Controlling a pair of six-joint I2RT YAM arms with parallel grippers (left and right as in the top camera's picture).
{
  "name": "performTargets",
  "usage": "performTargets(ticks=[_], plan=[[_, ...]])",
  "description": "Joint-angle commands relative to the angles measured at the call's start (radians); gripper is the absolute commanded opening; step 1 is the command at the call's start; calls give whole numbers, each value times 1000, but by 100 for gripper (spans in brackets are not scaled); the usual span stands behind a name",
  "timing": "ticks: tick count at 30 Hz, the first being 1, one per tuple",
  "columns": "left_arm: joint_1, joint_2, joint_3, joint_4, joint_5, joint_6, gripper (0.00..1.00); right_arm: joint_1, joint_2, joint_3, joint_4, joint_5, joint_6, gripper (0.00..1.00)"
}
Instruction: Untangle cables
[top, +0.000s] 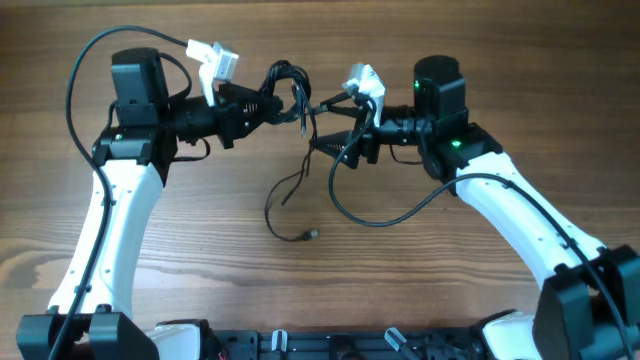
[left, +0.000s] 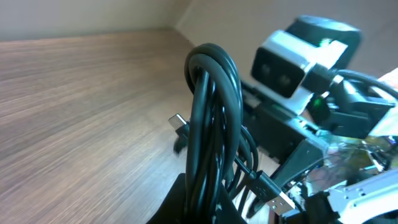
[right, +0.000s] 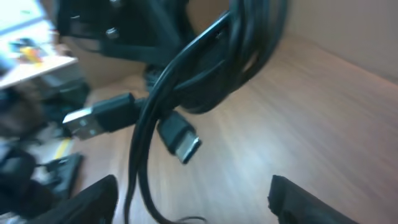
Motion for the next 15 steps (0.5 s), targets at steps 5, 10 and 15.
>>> performTargets(ticks=[5, 10, 15], plan=[[2, -23, 3, 2, 48, -1, 5, -1, 62, 10, 27, -224, 97, 16], [-45, -23, 3, -19, -192, -2, 4, -4, 60, 10, 61, -223, 363, 4], [-136, -23, 3, -21, -418, -1, 4, -4, -18, 10, -57, 32, 393, 4]])
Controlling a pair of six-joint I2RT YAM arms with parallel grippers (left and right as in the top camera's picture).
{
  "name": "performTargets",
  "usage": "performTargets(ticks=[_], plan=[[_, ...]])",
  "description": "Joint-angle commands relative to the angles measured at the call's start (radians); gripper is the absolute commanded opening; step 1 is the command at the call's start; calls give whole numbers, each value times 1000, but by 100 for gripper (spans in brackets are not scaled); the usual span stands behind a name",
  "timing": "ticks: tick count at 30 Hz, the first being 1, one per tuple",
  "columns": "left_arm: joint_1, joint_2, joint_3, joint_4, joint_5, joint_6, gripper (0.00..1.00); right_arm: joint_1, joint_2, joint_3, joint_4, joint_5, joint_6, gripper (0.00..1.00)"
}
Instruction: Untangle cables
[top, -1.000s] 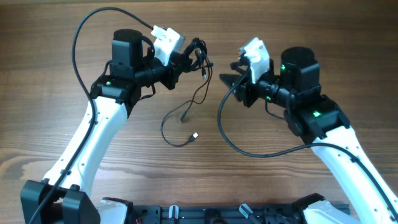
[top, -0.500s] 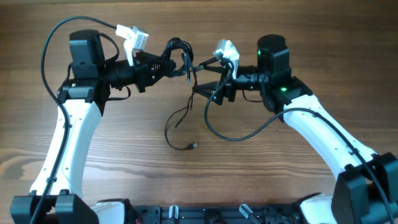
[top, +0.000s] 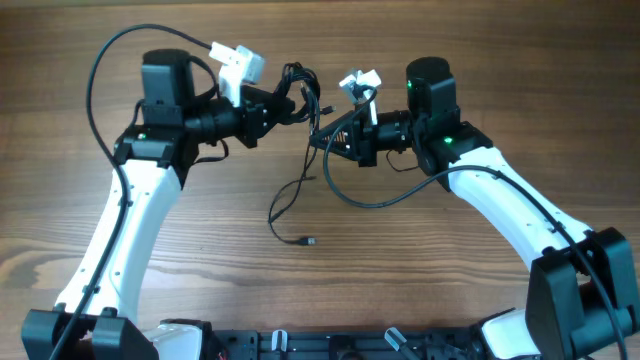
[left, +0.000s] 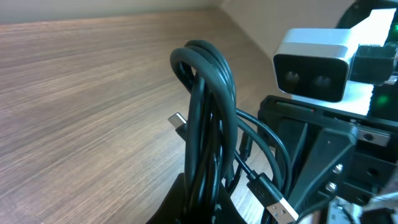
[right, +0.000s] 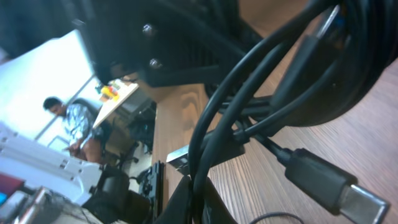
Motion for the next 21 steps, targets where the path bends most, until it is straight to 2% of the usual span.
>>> performTargets(ticks=[1, 3, 5, 9, 12, 18, 21], plan=[[-30, -22, 3, 1, -134, 3, 4, -3, -105, 10, -122, 266, -14, 5], [-33, -22, 3, 0, -132, 28, 4, -2, -187, 11, -246, 457, -45, 4], [-44, -22, 3, 0, -131, 41, 4, -2, -252, 11, -332, 567, -81, 4], [-142, -22, 3, -2, -130, 135, 4, -2, -296, 11, -373, 575, -101, 4], [-215, -22, 3, 8, -225, 133, 4, 26, -296, 11, -420, 569, -97, 4], [-291, -22, 3, 24, -241, 157, 4, 50, -294, 11, -472, 600, -70, 4], [-290, -22, 3, 26, -397, 155, 4, 50, -295, 11, -514, 586, -71, 4]])
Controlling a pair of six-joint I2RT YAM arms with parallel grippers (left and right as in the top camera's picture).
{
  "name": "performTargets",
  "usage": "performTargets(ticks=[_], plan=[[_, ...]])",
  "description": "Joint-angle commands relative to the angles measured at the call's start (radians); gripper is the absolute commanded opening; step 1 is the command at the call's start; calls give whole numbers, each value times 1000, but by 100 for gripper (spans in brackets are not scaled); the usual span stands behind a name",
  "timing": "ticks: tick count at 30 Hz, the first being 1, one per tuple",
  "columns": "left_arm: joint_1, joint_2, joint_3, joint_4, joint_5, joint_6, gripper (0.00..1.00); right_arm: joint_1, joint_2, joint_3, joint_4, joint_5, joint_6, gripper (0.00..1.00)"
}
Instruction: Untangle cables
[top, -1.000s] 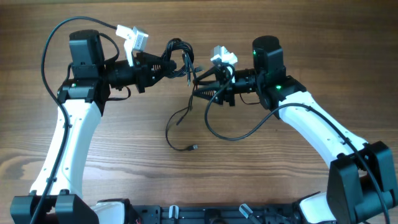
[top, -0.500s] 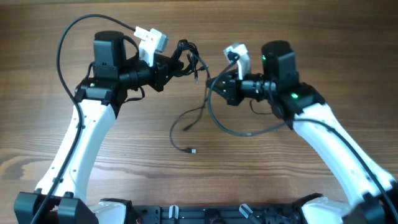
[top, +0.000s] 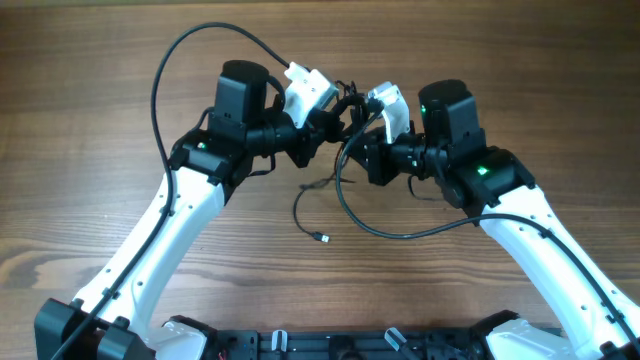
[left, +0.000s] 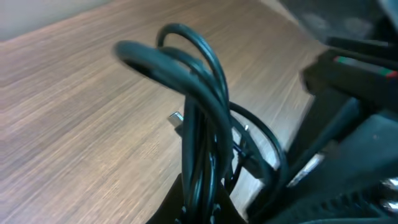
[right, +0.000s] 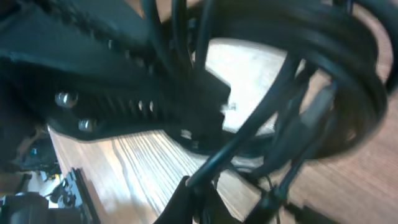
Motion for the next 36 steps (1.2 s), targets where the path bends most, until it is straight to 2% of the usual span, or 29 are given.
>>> performTargets(ticks=[1, 5, 8, 12, 16, 19, 22, 25, 27, 29, 31, 32, 36], plan=[[-3, -22, 3, 4, -147, 28, 4, 2, -11, 12, -3, 6, 3, 4], [-4, -22, 3, -7, -157, 28, 4, 1, -30, 13, 100, 6, 25, 4], [-4, -22, 3, -16, -43, 29, 4, 2, -22, 12, 154, 5, 34, 4], [-4, -22, 3, 31, 65, 28, 4, 2, 43, 12, 138, -9, 31, 4], [-3, -22, 3, 17, 73, 29, 4, 1, 56, 12, 148, 157, 33, 4], [-3, -22, 3, -56, 178, 120, 4, 1, 54, 12, 203, 161, 32, 4], [-3, -22, 3, -129, 185, 138, 4, 1, 53, 12, 319, 118, 41, 4], [-4, -22, 3, -115, 347, 216, 4, 2, 63, 12, 335, 114, 98, 4], [-4, -22, 3, -71, 391, 214, 4, 2, 74, 12, 334, 36, 111, 5], [7, -22, 3, -48, 393, 199, 4, 0, 76, 12, 320, 31, 111, 21], [56, -23, 3, 16, 395, 97, 4, 0, 76, 12, 302, 14, 111, 29], [92, -23, 3, 52, 407, 59, 4, -1, 76, 12, 285, -9, 110, 39], [209, -23, 3, 70, 455, 50, 4, -36, 20, 12, 212, -66, 107, 70]])
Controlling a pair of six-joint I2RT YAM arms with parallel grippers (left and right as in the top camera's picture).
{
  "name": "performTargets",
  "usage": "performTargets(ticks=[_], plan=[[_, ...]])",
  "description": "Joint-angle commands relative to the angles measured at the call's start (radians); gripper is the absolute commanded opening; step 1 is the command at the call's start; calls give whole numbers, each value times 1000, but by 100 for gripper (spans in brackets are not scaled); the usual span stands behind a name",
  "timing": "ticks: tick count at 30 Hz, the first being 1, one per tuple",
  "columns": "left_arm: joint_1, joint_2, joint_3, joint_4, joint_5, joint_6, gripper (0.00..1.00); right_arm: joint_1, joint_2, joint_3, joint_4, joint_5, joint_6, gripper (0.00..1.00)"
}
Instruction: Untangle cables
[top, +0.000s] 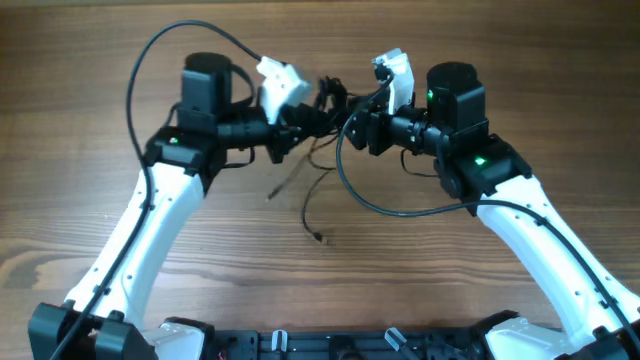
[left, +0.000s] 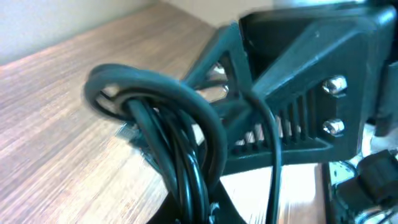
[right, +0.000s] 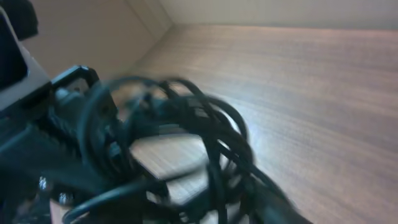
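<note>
A tangle of black cables (top: 326, 98) hangs between my two grippers above the wooden table (top: 90, 220). My left gripper (top: 311, 113) is shut on the looped bundle (left: 155, 99), pinching it at its base (left: 200, 214). Facing it from the right, my right gripper (top: 353, 127) is shut on one strand; its wrist view is blurred, and the tangle (right: 186, 124) fills it. A long loop (top: 400, 210) sags from that gripper down to the table. A thin end with a small plug (top: 318, 238) lies on the table below.
Another thin loose end (top: 270, 194) trails to the left under my left gripper. My left arm's own black supply cable (top: 160, 50) arcs high at the back left. The black rail of the robot base (top: 330, 345) runs along the table's near edge.
Both grippers have shifted toward the far side of the table, the left arm also leftward. A second thin cable end now sticks out to the left. Both grips are unchanged.
At first my left gripper held the bundle and my right gripper stood open just in front of it. Then the right was shut on one strand. Later both arms were raised close together mid-table. Now they hold the tangle farther back with more cable hanging loose.
</note>
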Motion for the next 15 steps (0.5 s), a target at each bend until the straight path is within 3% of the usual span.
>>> performTargets(ticks=[1, 2, 3, 6, 12, 15], plan=[[86, -21, 17, 20, 116, -26, 4, -33, -51, -10, -81, -85, -15, 73], [101, -21, 17, 19, 130, -25, 4, -57, -81, -10, -109, -86, -48, 76], [124, -21, 17, 20, 189, -18, 4, -112, -147, -10, -189, -85, -228, 78], [126, -18, 17, -3, 319, 68, 4, -152, -204, -10, -235, -85, -439, 80], [126, 14, 17, -47, 579, 141, 4, -153, -189, -10, -24, -270, -666, 82], [105, 14, 16, -71, 584, 140, 4, -153, -186, -10, 94, -326, -666, 82]])
